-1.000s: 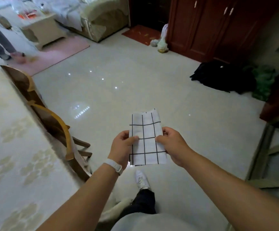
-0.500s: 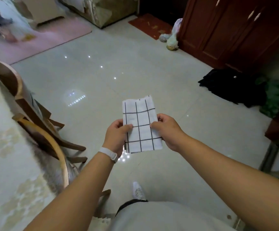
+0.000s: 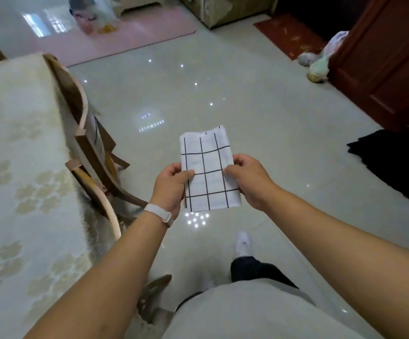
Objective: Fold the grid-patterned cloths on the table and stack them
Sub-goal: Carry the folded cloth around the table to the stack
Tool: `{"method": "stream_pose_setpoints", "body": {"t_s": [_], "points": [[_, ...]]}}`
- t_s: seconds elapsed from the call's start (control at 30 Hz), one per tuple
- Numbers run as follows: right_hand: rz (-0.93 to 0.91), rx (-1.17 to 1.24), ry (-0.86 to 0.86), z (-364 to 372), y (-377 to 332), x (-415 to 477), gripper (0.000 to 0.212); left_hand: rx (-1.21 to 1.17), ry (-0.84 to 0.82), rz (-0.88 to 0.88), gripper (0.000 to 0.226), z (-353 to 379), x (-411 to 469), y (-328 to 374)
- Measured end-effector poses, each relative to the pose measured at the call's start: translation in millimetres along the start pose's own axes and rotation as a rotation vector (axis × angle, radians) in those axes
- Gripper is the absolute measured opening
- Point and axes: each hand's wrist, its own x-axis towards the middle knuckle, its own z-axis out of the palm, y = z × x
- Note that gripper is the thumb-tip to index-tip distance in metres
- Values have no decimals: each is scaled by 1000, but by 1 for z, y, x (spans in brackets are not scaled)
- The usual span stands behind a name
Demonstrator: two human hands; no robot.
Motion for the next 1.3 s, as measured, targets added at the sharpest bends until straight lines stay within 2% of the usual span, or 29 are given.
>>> {"method": "stream_pose_setpoints", "body": {"t_s": [0.17,0.47,0.67,0.93,1.13,1.3], "points": [[-13,-14,-108,3,-26,67,16,-11,86,2,24,9,48,24],[-38,-73,-319,-6,-109,194,18,-48,292,27,14,57,122,95],[-66,-105,-448,7,-151,246,20,-81,402,44,17,67,149,128],[-50,-156,-560,51,-184,298,19,-115,506,91,13,42,196,160],[-47,-224,-578,112,-209,343,19,-180,518,126,18,2,253,182],[-56,-274,-573,170,-246,391,18,-228,534,101,11,-40,318,215]]}}
